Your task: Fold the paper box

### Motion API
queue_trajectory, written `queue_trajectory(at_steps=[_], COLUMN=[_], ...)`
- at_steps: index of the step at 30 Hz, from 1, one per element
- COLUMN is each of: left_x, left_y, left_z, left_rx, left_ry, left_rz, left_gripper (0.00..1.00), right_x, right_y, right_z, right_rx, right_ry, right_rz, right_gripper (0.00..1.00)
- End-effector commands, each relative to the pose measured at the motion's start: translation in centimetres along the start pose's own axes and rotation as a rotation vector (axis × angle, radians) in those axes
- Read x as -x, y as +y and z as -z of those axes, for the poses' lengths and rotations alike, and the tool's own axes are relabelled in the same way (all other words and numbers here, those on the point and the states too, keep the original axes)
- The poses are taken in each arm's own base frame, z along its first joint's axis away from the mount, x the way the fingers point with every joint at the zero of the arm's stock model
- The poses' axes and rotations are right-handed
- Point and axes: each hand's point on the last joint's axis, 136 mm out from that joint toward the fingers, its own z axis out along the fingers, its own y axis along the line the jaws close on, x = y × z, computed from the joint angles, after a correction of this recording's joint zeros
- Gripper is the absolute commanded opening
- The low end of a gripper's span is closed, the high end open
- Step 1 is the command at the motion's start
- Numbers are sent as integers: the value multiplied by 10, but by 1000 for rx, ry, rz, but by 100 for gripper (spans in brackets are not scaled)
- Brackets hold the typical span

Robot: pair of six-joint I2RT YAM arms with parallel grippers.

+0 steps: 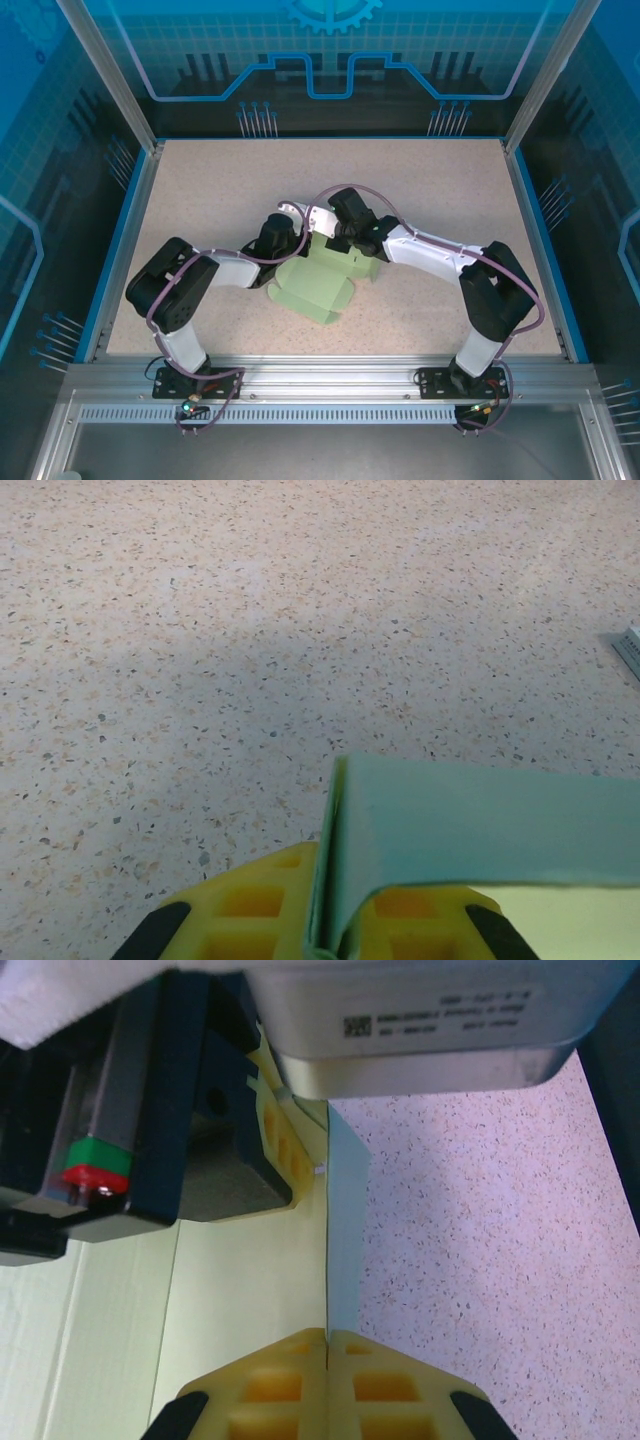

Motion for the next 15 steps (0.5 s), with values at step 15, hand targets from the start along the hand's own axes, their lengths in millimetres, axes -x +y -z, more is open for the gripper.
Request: queue_trajectory(at_steps=[15], left_x=[6], left_y=[23], left_z=[-1], left_rx=[59], left_ry=[-21], left_rz=[14], left_gripper=[22], right_x=[-6], right_y=[5], right_z=[15], right_rx=[2], right_ry=[24], right_rz=[-42], right_gripper=[0])
